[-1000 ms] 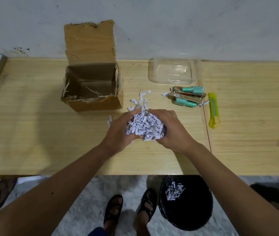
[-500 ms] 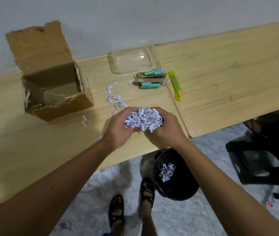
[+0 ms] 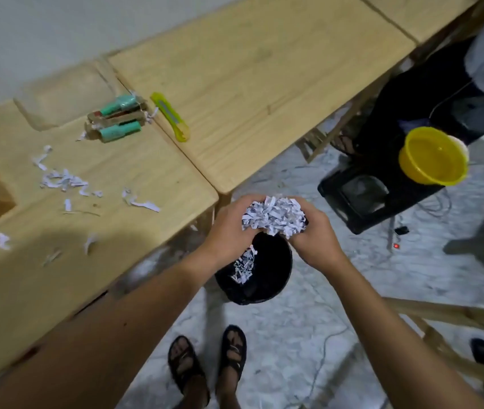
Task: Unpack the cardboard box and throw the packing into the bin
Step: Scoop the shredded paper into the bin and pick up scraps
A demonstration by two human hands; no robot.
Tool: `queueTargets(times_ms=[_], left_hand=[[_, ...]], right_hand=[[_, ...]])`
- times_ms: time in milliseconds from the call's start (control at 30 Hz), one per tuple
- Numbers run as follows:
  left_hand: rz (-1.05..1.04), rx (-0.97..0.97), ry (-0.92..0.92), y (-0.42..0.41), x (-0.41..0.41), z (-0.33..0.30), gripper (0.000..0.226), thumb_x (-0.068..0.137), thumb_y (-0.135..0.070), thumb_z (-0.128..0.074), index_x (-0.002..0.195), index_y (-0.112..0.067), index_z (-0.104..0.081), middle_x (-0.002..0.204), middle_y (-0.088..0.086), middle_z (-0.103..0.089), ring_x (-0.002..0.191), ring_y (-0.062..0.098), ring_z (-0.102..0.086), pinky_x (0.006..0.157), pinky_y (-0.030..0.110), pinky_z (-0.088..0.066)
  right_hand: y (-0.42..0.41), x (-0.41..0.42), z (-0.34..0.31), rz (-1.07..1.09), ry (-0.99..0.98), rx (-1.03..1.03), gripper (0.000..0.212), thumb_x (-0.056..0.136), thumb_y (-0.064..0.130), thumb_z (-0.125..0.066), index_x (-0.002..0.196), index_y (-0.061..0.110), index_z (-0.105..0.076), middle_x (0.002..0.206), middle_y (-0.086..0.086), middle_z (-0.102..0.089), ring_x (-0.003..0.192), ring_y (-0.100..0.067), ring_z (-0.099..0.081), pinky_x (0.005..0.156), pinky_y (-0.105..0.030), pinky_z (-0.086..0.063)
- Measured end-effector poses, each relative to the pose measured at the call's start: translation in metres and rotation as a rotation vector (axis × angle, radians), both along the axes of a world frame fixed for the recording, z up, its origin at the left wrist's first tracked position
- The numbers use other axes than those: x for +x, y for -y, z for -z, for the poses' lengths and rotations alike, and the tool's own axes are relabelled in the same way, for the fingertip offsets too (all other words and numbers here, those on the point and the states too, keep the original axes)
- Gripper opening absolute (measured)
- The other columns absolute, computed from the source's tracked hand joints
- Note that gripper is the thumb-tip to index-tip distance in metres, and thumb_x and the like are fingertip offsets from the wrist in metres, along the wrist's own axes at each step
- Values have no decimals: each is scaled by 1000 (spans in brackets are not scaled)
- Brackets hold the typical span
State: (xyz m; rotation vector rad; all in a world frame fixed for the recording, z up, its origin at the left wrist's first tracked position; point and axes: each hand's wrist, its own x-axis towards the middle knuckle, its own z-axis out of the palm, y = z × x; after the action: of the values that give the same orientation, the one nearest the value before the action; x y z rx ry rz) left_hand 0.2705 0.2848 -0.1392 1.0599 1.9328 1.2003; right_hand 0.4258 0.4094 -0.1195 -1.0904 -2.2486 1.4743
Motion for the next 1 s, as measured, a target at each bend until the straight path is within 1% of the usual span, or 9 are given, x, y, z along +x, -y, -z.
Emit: queueTargets(times_ms=[100, 167, 300, 400, 467, 567, 667, 800, 1000], left_hand=[[41, -23, 18, -11, 30, 23, 50, 88, -1, -81, 134, -15, -67, 114, -11, -70, 104, -5, -62, 87, -2, -40], [70, -49, 31, -13, 44, 37, 53, 88, -2, -81, 136, -18, -66, 115, -10, -71, 105, -2, -65, 87, 0, -42], [135, -97, 30, -15, 50, 52, 61, 85, -1, -82, 140, -20, -63, 129, -6, -71, 119, 6, -65, 96, 4, -44], [164, -136, 4, -12, 49, 58, 69, 84, -4, -86, 146, -21, -59, 141, -6, -65, 129, 5, -58, 101, -1, -37], [170, -148, -4, -10, 47, 60, 70, 85, -9, -88, 147, -22, -58, 145, -9, -62, 134, 6, -56, 105, -1, -34], [167, -169, 33, -7, 43, 62, 72, 85, -17, -89, 148, -28, -56, 146, -16, -59, 138, 5, -53, 115, 14, -37], [159, -168, 64, -4, 43, 60, 72, 84, -21, -89, 148, -28, -57, 149, -16, -58, 141, 4, -51, 122, 28, -38], [125, -160, 91, 0, 44, 58, 65, 87, -18, -86, 146, -26, -59, 149, -14, -60, 141, 4, -53, 124, 36, -40], [42, -144, 70, 17, 29, 40, 56, 94, -17, -80, 145, -27, -60, 147, -12, -63, 140, 10, -55, 124, 38, -41]], right_hand=[[-2, 32, 21, 82, 20, -24, 46, 82, 6, -83, 119, 30, -69, 107, 13, -76, 102, -6, -72, 88, -28, -55], [-1, 47, 35, 113, 35, -39, 49, 81, 7, -84, 121, 31, -69, 109, 12, -76, 102, -7, -72, 90, -32, -57], [-3, 63, 53, 111, 39, -72, 62, 76, 11, -89, 130, 29, -64, 121, 9, -73, 109, -8, -70, 95, -32, -57], [-1, 70, 60, 87, 68, -84, 81, 72, 11, -94, 144, 20, -56, 133, 3, -66, 116, -8, -66, 99, -23, -54], [2, 74, 64, 76, 92, -67, 85, 72, 13, -94, 147, 20, -54, 140, 1, -61, 123, -10, -61, 104, -25, -50], [3, 78, 66, 57, 145, -40, 84, 75, 17, -91, 148, 29, -52, 145, 7, -54, 132, -12, -51, 108, -30, -45], [4, 79, 68, 52, 160, -10, 76, 78, 20, -90, 144, 34, -55, 143, 13, -53, 131, -6, -48, 106, -25, -41], [7, 77, 67, 64, 107, -3, 61, 82, 16, -86, 137, 29, -62, 134, 12, -59, 122, 9, -53, 102, -20, -45], [18, 62, 56, 59, 52, -23, 48, 84, 8, -84, 128, 22, -69, 127, 8, -67, 116, -5, -63, 103, -31, -52]])
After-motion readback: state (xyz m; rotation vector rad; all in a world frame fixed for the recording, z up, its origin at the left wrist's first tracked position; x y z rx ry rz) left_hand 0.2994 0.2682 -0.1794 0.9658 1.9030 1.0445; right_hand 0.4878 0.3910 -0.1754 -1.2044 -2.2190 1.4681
